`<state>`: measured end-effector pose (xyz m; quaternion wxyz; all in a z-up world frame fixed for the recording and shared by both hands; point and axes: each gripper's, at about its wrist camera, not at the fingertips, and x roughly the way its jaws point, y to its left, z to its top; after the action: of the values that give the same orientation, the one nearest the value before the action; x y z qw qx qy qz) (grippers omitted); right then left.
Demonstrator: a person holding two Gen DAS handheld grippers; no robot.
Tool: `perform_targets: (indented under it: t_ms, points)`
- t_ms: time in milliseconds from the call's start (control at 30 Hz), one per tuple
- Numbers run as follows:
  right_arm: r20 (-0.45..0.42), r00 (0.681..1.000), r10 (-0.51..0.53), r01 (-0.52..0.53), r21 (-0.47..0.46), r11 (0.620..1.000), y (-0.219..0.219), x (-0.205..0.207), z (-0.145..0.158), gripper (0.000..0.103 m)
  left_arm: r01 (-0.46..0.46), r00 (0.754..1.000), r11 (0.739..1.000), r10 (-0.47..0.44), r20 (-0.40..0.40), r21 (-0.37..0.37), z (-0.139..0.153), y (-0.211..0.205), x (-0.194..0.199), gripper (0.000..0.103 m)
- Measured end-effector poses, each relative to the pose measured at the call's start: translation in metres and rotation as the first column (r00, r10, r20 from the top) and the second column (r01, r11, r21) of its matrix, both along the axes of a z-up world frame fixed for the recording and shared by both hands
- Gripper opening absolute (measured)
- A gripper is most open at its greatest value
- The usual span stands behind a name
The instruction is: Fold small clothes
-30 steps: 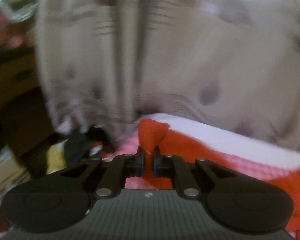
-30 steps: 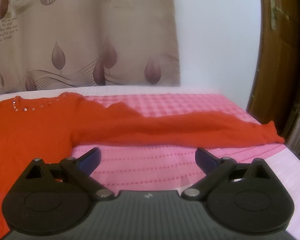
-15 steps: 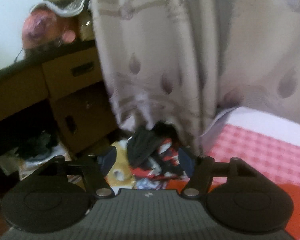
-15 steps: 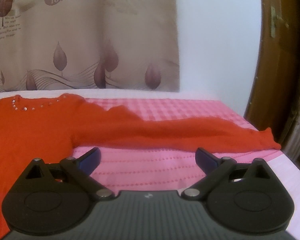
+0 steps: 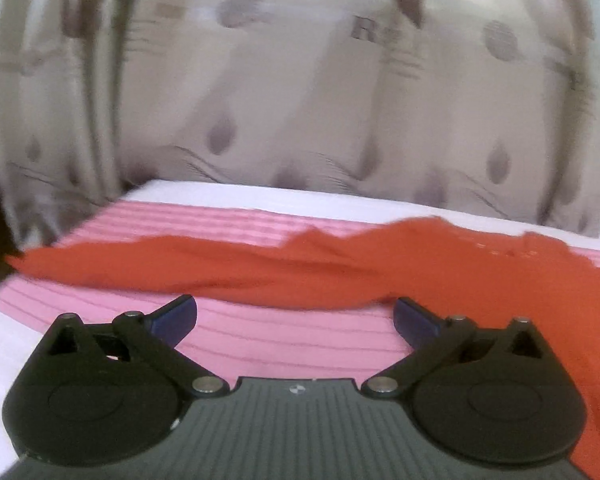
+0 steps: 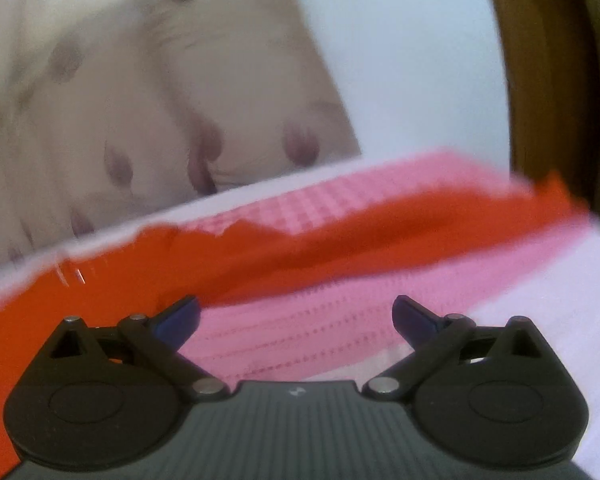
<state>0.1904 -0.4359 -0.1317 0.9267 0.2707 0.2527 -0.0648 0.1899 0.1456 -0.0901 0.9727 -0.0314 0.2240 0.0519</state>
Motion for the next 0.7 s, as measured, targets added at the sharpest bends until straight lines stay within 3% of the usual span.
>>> perform_targets:
  t_ms: [67, 133, 300, 433, 567, 700]
  points:
    - [0.002, 0.994, -0.108, 0.105, 0.215, 0.971, -0.034, -0.012, -0.015, 0.102, 0.001, 1.0, 0.999, -0.002, -0.024, -0.033, -0.01, -0.012, 0.01, 0.103]
    - [0.076, 0.975, -0.21, 0.165, 0.387, 0.907, -0.067, -0.029, -0.024, 0.102, 0.026, 0.998, 0.997, -0.03, -0.059, -0.067, -0.017, -0.019, 0.02, 0.103]
    - [0.035, 0.941, -0.338, 0.279, 0.49, 0.826, -0.122, -0.03, -0.027, 0.102, 0.041, 0.997, 0.997, -0.044, -0.056, -0.06, -0.026, -0.028, 0.022, 0.103]
    - [0.003, 0.903, -0.431, 0.357, 0.554, 0.752, -0.164, -0.014, -0.032, 0.101, -0.01, 0.996, 0.99, -0.002, -0.084, -0.14, -0.03, -0.016, 0.023, 0.103]
    - [-0.075, 0.91, -0.407, 0.381, 0.533, 0.755, -0.188, 0.016, -0.029, 0.101, -0.083, 0.993, 0.965, 0.058, -0.105, -0.249, -0.036, 0.0, 0.026, 0.103]
    - [-0.099, 0.935, -0.341, 0.346, 0.474, 0.809, -0.196, 0.035, -0.027, 0.101, -0.094, 0.993, 0.963, 0.073, -0.091, -0.253, -0.035, 0.001, 0.024, 0.103]
